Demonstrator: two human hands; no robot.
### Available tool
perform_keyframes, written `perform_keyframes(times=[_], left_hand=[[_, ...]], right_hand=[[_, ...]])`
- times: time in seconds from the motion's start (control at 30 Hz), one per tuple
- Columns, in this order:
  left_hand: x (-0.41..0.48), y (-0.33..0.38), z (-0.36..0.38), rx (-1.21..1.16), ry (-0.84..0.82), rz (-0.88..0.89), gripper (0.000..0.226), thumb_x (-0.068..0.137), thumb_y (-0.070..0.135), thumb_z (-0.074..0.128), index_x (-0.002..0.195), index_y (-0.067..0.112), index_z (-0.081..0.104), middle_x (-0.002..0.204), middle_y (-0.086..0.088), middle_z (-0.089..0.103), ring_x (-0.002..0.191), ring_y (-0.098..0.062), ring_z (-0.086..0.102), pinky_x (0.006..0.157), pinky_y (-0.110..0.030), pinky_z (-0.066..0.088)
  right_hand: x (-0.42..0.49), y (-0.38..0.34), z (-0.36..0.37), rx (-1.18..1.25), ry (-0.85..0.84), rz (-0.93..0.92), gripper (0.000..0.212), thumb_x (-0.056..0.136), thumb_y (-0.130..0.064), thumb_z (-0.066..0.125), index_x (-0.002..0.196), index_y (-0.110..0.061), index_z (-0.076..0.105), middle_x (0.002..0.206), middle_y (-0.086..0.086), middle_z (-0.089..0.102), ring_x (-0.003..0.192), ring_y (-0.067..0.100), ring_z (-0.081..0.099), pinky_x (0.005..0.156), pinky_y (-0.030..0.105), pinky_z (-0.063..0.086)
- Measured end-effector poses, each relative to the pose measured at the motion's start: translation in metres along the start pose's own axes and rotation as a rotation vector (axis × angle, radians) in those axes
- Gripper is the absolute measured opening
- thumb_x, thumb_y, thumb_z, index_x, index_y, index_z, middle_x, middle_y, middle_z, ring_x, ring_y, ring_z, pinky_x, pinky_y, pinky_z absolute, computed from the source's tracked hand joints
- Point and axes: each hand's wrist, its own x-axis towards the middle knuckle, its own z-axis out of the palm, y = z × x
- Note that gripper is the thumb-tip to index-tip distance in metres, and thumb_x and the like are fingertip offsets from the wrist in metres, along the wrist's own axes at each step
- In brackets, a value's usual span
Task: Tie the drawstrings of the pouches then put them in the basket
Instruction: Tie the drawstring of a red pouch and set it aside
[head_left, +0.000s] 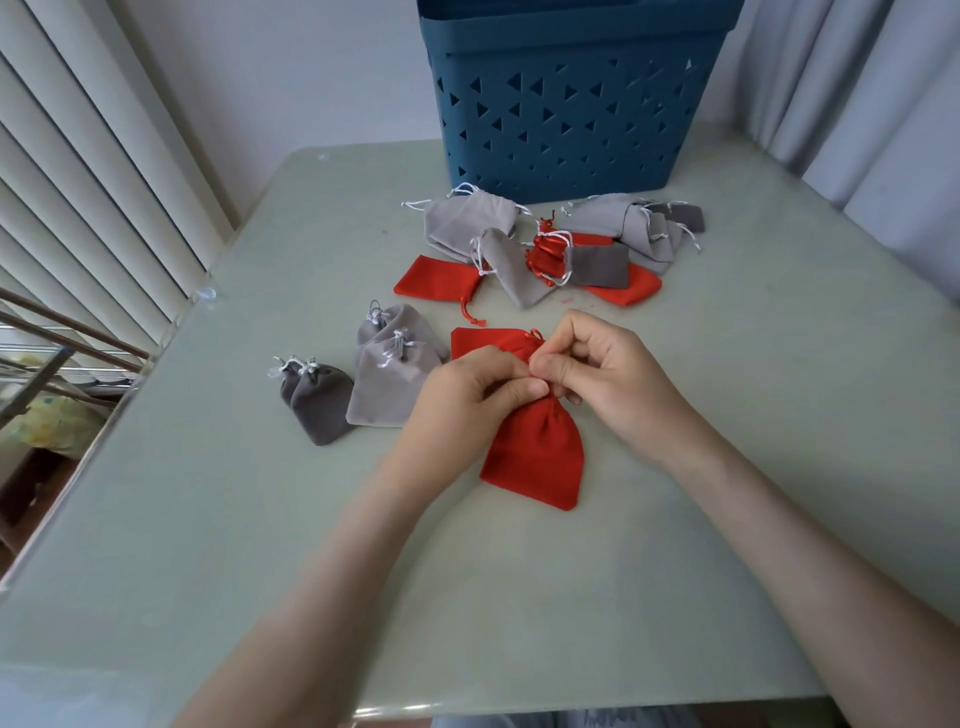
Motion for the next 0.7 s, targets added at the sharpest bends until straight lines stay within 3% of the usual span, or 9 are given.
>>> perform_keyframes(times=[0.13, 0.23, 0.33, 0.47, 0.6, 0.7], left_hand=[[0.001, -0.003, 0.001, -0.053, -0.049, -0.001, 0.024, 0.085, 0.023, 0.069, 0.070, 0.008, 0.058, 0.070, -0.006, 0.055, 0.066, -0.008, 0.046, 0.063, -0.025, 0.037], [0.002, -0.001, 0.003, -0.102, -0.016, -0.033, 0.025, 0.087, 0.026, 0.063, 0.067, 0.015, 0.055, 0.070, 0.004, 0.049, 0.065, -0.008, 0.042, 0.064, -0.025, 0.035], [0.003, 0.004, 0.002, -0.326, 0.067, -0.130, 0.023, 0.088, 0.030, 0.059, 0.065, 0.026, 0.062, 0.074, 0.003, 0.059, 0.071, -0.009, 0.048, 0.070, -0.031, 0.036], [0.001, 0.009, 0.001, -0.520, 0.061, -0.156, 0.019, 0.089, 0.028, 0.057, 0.075, 0.024, 0.069, 0.082, -0.002, 0.066, 0.078, -0.014, 0.055, 0.078, -0.032, 0.040], [-0.001, 0.013, 0.001, -0.787, 0.029, -0.161, 0.016, 0.087, 0.023, 0.056, 0.081, 0.015, 0.068, 0.089, -0.004, 0.065, 0.081, -0.013, 0.062, 0.078, -0.023, 0.049], [-0.001, 0.016, 0.002, -0.854, -0.031, -0.150, 0.019, 0.090, 0.023, 0.053, 0.081, 0.019, 0.070, 0.094, -0.004, 0.063, 0.086, -0.014, 0.060, 0.082, -0.023, 0.048]], right_hand=[[0.001, 0.000, -0.003, -0.036, -0.037, 0.018, 0.020, 0.091, -0.002, 0.056, 0.075, -0.014, 0.057, 0.060, -0.001, 0.056, 0.053, 0.004, 0.047, 0.053, 0.019, 0.038], [0.003, -0.002, -0.008, -0.010, -0.005, 0.022, 0.022, 0.098, -0.009, 0.044, 0.082, -0.010, 0.058, 0.050, 0.000, 0.047, 0.049, 0.008, 0.041, 0.050, 0.019, 0.036], [0.003, -0.002, -0.013, -0.029, -0.036, 0.050, 0.026, 0.100, -0.014, 0.040, 0.089, 0.001, 0.059, 0.049, -0.001, 0.045, 0.049, 0.008, 0.039, 0.052, 0.019, 0.035], [0.002, 0.001, -0.009, -0.163, -0.159, 0.075, 0.022, 0.099, -0.012, 0.045, 0.081, -0.012, 0.058, 0.059, -0.003, 0.044, 0.056, 0.006, 0.041, 0.056, 0.022, 0.034], [0.001, -0.004, -0.012, -0.176, -0.166, 0.071, 0.030, 0.099, -0.012, 0.045, 0.070, -0.016, 0.050, 0.058, -0.016, 0.042, 0.057, 0.001, 0.039, 0.057, 0.017, 0.034], [-0.001, -0.008, -0.013, -0.139, -0.180, 0.060, 0.035, 0.099, -0.017, 0.045, 0.065, -0.025, 0.052, 0.058, -0.019, 0.041, 0.059, -0.003, 0.036, 0.059, 0.015, 0.032]])
